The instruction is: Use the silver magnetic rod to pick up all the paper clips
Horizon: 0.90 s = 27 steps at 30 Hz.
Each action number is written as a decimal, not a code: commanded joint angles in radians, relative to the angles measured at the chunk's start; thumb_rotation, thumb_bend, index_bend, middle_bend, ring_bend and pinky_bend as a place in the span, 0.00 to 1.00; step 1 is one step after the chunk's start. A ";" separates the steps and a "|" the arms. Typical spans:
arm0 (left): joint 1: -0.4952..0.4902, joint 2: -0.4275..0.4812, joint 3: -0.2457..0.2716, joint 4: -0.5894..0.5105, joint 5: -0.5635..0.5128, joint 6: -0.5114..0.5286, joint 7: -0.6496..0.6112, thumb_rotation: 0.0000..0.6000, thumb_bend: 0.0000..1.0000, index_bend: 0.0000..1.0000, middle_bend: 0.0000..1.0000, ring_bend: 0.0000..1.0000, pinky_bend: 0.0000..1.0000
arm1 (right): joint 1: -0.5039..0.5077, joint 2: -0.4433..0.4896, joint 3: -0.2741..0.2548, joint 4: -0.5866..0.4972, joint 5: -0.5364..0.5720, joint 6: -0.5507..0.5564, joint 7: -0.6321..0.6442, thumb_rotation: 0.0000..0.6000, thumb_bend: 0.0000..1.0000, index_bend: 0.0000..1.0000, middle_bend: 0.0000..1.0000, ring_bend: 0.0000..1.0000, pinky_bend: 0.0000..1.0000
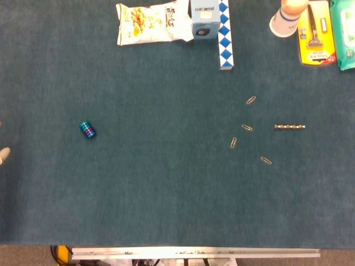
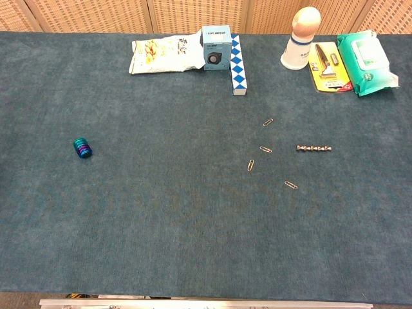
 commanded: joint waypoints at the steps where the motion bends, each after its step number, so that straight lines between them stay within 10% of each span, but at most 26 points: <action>1: -0.005 -0.004 0.001 0.001 0.003 -0.005 0.009 1.00 0.09 0.44 0.42 0.34 0.41 | 0.000 0.005 0.001 0.001 0.002 0.000 0.006 1.00 0.00 0.24 0.19 0.17 0.33; 18: -0.014 0.019 -0.006 -0.025 0.005 -0.014 -0.037 1.00 0.09 0.44 0.42 0.34 0.41 | -0.005 -0.048 0.016 -0.003 0.079 -0.015 -0.075 1.00 0.00 0.24 0.20 0.17 0.39; 27: 0.001 0.070 0.002 -0.075 0.027 0.014 -0.062 1.00 0.09 0.44 0.42 0.34 0.41 | 0.023 -0.131 0.029 -0.016 0.137 -0.038 -0.273 1.00 0.09 0.43 0.21 0.17 0.30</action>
